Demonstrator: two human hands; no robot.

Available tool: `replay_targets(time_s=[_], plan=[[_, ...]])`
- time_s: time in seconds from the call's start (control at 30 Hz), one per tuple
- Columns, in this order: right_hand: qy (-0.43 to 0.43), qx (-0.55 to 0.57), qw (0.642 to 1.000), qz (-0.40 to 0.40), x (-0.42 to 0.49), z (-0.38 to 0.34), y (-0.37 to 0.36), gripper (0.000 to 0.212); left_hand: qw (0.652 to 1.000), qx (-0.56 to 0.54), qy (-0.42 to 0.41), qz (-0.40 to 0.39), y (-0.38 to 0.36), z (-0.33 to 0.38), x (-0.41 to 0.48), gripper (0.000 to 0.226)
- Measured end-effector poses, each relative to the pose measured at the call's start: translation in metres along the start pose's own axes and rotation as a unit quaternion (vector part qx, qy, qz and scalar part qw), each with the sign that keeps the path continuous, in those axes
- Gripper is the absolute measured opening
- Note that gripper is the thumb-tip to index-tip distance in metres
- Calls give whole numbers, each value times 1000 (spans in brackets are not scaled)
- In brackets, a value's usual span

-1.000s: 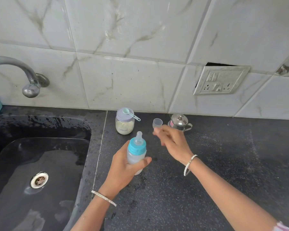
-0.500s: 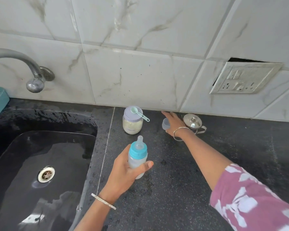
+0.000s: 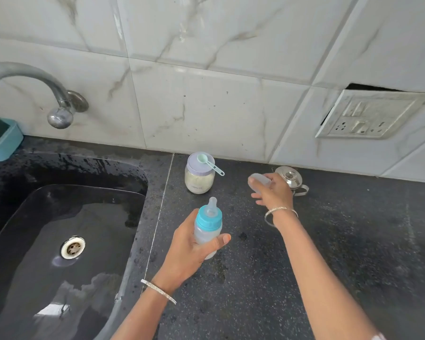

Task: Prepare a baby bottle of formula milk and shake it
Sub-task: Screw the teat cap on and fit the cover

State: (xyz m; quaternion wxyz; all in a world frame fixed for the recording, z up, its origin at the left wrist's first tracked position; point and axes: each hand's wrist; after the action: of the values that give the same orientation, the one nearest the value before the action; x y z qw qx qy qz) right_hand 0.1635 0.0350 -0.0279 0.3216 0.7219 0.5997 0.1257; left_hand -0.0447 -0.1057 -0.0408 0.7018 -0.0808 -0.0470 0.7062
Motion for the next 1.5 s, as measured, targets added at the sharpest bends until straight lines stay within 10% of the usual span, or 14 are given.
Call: replay_targets(time_s=[0.2, 0.47, 0.7, 0.87, 0.93, 1.07, 1.23, 1.5], plan=[[-188, 346, 909, -140, -82, 21, 26, 46, 1000, 16, -14, -21, -12, 6, -12, 57], [-327, 455, 793, -239, -143, 25, 9, 54, 998, 38, -34, -38, -12, 12, -33, 50], [-87, 375, 904, -187, -144, -35, 10, 37, 998, 33, -46, -12, -2, 19, -51, 53], [24, 444, 836, -323, -132, -88, 33, 42, 998, 43, -44, -18, 3, 20, -59, 50], [85, 358, 864, -344, -135, -95, 25, 36, 998, 49, -46, -18, 5, 20, -61, 49], [177, 101, 972, -118, -136, -91, -8, 39, 997, 52, -52, -19, 7, 20, -63, 52], [53, 296, 925, -233, -134, -86, 14, 30, 997, 52, -60, -19, 11, 21, -61, 50], [307, 74, 913, -259, -159, -78, 78, 53, 994, 66, -74, -37, 7, 23, -50, 45]])
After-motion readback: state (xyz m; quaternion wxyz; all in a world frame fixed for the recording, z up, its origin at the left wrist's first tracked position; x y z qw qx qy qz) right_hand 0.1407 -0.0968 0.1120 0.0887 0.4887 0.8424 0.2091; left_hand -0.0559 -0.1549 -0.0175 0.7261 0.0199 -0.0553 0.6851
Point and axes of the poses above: each hand's wrist, its own x-axis towards the middle knuckle, its own y-axis out of the back of the hand, z = x × y, and after that the axes turned 15 degrees about -x, right-handed
